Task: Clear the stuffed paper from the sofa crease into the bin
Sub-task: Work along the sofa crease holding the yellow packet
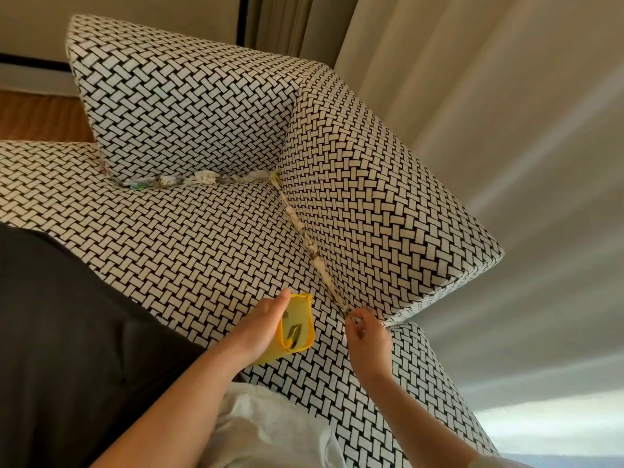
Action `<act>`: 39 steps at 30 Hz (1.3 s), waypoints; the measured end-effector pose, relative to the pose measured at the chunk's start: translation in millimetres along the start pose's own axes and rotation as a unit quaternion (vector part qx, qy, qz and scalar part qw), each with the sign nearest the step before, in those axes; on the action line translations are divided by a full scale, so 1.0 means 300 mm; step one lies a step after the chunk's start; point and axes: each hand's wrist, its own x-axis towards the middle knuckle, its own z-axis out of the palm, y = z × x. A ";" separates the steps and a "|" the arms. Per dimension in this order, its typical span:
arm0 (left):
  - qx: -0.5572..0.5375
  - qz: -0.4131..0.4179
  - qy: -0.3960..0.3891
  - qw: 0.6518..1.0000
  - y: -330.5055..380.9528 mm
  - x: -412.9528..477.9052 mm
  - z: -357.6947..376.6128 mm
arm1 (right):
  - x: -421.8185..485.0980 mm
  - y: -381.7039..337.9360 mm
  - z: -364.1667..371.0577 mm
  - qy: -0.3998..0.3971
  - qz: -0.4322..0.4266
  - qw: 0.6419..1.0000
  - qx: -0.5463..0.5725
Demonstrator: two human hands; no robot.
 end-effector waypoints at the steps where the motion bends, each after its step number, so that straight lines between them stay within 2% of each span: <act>1: 0.001 -0.001 0.002 1.000 0.000 -0.003 -0.001 | 0.002 0.013 0.008 -0.018 0.009 0.999 -0.027; 5: 0.005 -0.001 0.009 1.000 0.009 -0.010 -0.003 | 0.022 0.013 0.038 -0.080 0.034 0.992 -0.088; 12: -0.001 -0.005 0.008 1.000 0.014 -0.009 -0.005 | 0.060 -0.029 0.051 -0.128 0.064 0.970 -0.196; 17: -0.001 -0.004 0.002 1.000 0.012 -0.006 -0.008 | 0.105 -0.067 0.045 -0.198 0.097 0.949 -0.225; 22: 0.003 0.004 -0.001 1.000 0.018 -0.019 -0.015 | 0.108 -0.070 0.045 -0.197 0.107 0.950 -0.216; 27: -0.009 0.024 0.004 1.000 0.029 -0.038 -0.010 | 0.068 -0.012 0.073 -0.075 0.080 0.984 -0.143; 30: -0.014 0.019 -0.004 1.000 0.015 -0.026 -0.010 | 0.046 0.016 0.073 -0.031 0.044 0.994 -0.099; 34: -0.010 0.012 -0.007 1.000 0.013 -0.025 -0.012 | -0.012 -0.023 0.054 -0.014 -0.003 1.000 0.010; 37: -0.010 0.013 -0.009 1.000 0.006 -0.015 -0.017 | -0.056 -0.095 0.036 -0.023 -0.038 0.992 0.116; 39: -0.031 0.021 -0.022 0.999 0.000 -0.007 -0.014 | -0.068 -0.144 0.024 -0.027 -0.080 0.986 0.146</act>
